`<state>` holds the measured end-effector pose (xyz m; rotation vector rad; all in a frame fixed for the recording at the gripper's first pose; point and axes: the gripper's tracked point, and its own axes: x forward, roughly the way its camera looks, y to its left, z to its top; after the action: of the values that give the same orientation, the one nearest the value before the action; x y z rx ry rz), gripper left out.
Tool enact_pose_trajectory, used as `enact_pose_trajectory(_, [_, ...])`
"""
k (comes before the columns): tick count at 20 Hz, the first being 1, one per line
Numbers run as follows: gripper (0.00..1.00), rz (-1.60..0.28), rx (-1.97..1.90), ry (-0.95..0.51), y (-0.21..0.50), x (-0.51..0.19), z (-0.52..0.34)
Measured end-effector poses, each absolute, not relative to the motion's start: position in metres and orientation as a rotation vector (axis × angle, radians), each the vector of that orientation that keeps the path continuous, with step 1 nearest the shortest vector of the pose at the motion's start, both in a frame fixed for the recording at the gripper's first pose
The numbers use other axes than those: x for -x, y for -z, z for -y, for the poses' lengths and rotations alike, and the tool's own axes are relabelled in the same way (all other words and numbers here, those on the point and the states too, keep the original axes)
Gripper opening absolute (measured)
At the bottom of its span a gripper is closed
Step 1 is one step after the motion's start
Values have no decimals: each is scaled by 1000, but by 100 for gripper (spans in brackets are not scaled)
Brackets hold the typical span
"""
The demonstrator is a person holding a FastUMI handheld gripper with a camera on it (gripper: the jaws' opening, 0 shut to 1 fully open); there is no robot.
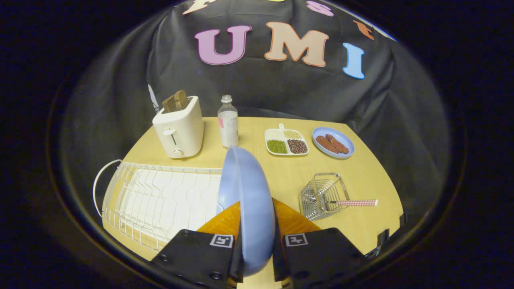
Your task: Take the plate from the dish rack, then take the spoon from the basket and place it into the plate.
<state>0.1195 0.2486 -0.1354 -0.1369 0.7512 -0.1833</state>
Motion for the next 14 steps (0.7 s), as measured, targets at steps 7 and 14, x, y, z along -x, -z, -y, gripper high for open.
enact_pose_trajectory(7, [32, -719, 236, 208, 120, -121, -259])
enact_pose_trajectory(14, [31, -652, 358, 242, 89, -128, -265])
